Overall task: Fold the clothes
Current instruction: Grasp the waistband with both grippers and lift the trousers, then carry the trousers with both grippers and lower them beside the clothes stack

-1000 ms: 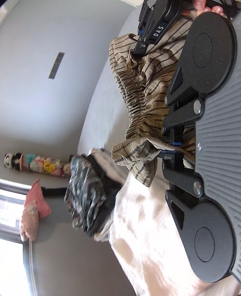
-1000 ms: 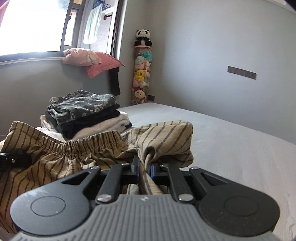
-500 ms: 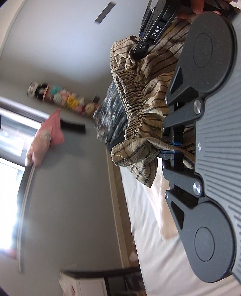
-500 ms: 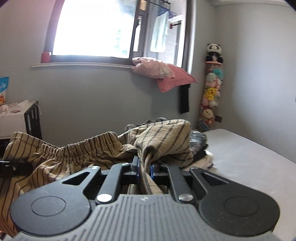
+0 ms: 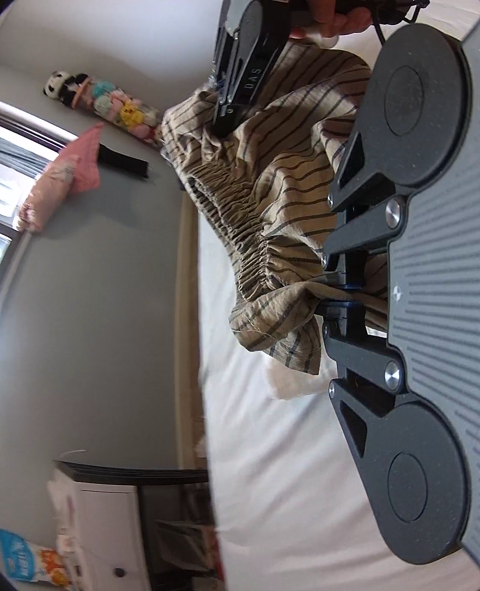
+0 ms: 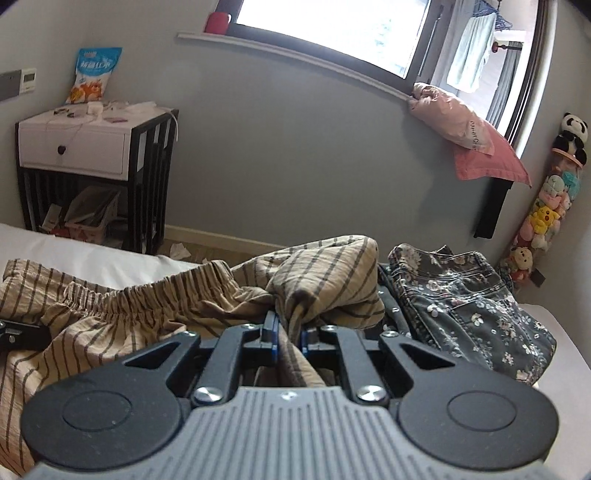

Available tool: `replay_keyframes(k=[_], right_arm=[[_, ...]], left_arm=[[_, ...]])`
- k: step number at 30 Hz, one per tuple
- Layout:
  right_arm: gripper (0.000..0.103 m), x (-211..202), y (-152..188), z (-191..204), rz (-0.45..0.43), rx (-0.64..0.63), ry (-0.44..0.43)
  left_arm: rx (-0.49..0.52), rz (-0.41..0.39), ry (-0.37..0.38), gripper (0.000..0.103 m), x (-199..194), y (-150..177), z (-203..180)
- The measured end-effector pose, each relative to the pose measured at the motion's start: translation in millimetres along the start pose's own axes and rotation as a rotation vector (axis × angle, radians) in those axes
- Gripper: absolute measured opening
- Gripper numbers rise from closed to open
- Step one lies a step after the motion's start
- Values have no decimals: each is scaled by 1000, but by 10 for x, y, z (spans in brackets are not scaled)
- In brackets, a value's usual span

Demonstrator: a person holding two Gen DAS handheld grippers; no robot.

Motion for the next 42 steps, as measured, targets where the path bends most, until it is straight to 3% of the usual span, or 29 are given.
replay_keyframes(k=[5,7,9,13,18,26,27,29,30,31,35,40,42], right_arm=[[27,146,138,-32,8,6,40],[47,144,136,-80,-7,33,59],[53,85,123,-181,-24,85,71],[56,-111,218,-451,-27,223,79],[56,-354,629,-819,4,494,69],[56,-349,1423,-986,69,970,-47],[54,-320,1489,-967,75,1020,-74],[37,-265,1618,-931,86,1121,-129],[17,-247,1628,-924,86,1135,-135],[6,-232,1626,-921,85,1141,-135],[4,-256,1478,-1014,48,1053,-54],[5,-104,1546,-968,137,956,10],[11,-89,1577,-930,152,940,23]], left_arm=[[-14,22,-19,6,134,51,61],[-20,31,-19,6,168,34,85],[-25,38,-15,6,188,33,99],[-33,49,-11,7,229,43,125],[-26,60,-2,7,250,35,111],[-21,74,11,7,272,18,104],[-21,76,11,7,275,17,97],[-16,77,11,7,279,10,85],[-13,78,11,7,280,6,82],[-9,80,12,7,281,1,78],[7,90,23,7,321,-16,56],[38,128,19,13,440,4,28],[54,126,26,18,422,-7,39]])
Point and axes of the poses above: each gripper's, at about its wrist camera, not at the fingertips, and x roughly the way its jaws point, z to its left, y to its underside, the point moved 8 cm from there along x, roughly the way its jaws point, and after that the axes turned 3 degrees about z, right-handed, at the moved point
